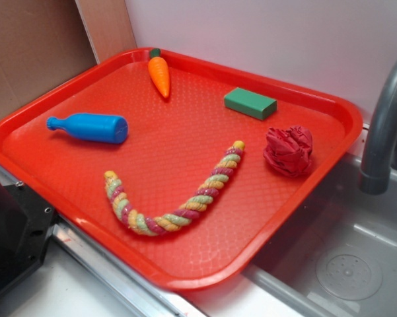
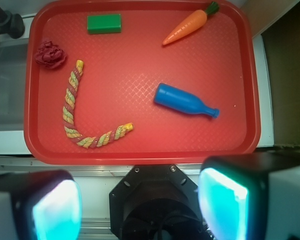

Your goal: Grab the blue bottle.

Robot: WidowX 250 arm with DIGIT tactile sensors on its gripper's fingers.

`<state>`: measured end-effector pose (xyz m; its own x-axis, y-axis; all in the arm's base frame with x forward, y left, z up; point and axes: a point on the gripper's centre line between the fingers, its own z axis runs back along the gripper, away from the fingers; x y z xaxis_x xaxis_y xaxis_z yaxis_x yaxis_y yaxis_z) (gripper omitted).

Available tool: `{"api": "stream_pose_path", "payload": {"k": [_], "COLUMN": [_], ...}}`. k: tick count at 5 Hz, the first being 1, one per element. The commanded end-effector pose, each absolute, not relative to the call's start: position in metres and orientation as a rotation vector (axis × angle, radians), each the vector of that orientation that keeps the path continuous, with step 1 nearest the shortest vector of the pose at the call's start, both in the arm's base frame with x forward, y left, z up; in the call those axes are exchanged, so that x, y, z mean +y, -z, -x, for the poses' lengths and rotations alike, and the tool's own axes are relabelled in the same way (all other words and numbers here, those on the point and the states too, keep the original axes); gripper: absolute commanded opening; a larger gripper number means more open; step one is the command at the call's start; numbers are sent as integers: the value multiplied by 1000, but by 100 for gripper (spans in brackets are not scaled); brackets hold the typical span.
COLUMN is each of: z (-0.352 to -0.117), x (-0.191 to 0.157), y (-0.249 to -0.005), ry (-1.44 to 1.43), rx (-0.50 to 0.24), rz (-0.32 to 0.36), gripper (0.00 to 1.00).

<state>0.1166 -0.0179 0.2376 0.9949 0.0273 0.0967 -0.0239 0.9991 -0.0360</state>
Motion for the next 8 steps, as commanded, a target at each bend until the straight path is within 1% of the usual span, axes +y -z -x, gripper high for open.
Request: {"api": "stream_pose_path", "payload": {"k": [1,2,3,4,5,6,7,8], "z": [-117,-161,-181,-198,-198,-190,-186,-187], "x": [-18,-3,2,7,8,-1,-10,-7], "y": [-238,-231,-225,-213,-198,-190,-179,-165], "ry": [-26,-33,-23,146,396,646,896,932], "rx": [-97,-80,-56,-20,-32,-32,-44,-55], "rz": [35,41,33,18,-8,-23,8,47], "gripper": [100,100,100,100,100,100,100,100]}}
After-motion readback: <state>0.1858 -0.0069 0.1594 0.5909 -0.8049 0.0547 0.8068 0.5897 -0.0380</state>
